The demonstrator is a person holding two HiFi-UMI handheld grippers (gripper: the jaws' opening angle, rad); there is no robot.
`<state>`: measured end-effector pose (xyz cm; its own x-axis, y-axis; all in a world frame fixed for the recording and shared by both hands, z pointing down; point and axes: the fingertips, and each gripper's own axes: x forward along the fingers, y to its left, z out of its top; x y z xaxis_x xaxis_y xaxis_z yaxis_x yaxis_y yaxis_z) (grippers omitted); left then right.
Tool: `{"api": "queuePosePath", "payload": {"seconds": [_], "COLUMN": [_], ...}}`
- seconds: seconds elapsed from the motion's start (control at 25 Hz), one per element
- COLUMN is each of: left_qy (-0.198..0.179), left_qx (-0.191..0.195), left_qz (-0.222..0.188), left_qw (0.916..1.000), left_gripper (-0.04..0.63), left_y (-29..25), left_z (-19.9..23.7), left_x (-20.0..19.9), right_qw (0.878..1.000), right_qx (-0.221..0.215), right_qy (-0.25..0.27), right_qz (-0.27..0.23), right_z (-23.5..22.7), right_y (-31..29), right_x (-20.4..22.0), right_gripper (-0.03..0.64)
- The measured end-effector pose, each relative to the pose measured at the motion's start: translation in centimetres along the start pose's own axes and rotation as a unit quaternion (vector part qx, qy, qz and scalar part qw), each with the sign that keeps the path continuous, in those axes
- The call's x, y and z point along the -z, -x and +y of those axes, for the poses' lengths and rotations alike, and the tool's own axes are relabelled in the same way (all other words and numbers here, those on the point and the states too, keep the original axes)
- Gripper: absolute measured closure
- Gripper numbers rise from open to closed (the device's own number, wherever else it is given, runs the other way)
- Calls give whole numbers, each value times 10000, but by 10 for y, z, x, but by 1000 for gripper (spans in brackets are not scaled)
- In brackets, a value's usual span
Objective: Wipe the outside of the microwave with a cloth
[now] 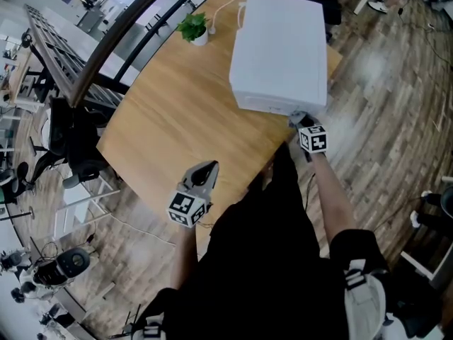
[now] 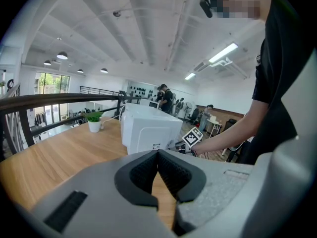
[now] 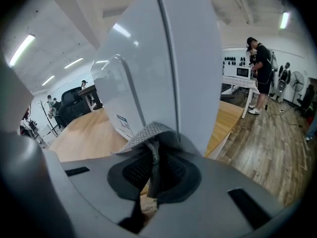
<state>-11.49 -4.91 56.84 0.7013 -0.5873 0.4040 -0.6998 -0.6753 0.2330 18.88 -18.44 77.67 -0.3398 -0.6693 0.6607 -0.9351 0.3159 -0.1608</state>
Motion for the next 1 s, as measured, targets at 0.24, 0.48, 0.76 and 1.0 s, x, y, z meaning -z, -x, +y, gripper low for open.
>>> {"api": "queuePosePath", "payload": {"seconds": [0.24, 0.48, 0.76, 1.0], "left_qy": [-24, -29, -46, -27], "left_qx": [36, 60, 76, 37], "left_qz": [-11, 11, 8, 58], "left_qw": [10000, 10000, 10000, 10000], "left_gripper": [595, 595, 595, 595], "left_y": [-5, -6, -12, -11], "left_z": [0, -2, -2, -7], "left_x": [-3, -2, -3, -2], "right_qw": [9998, 9996, 9994, 9987], "right_qx": [146, 212, 285, 305], "right_qy": [-52, -117, -174, -280], "right_qz": [128, 111, 128, 289], "right_z": [-17, -23, -31, -35], "right_y": [5, 9, 12, 8], "right_x": [11, 14, 15, 26], "right_gripper": [598, 598, 598, 598]}}
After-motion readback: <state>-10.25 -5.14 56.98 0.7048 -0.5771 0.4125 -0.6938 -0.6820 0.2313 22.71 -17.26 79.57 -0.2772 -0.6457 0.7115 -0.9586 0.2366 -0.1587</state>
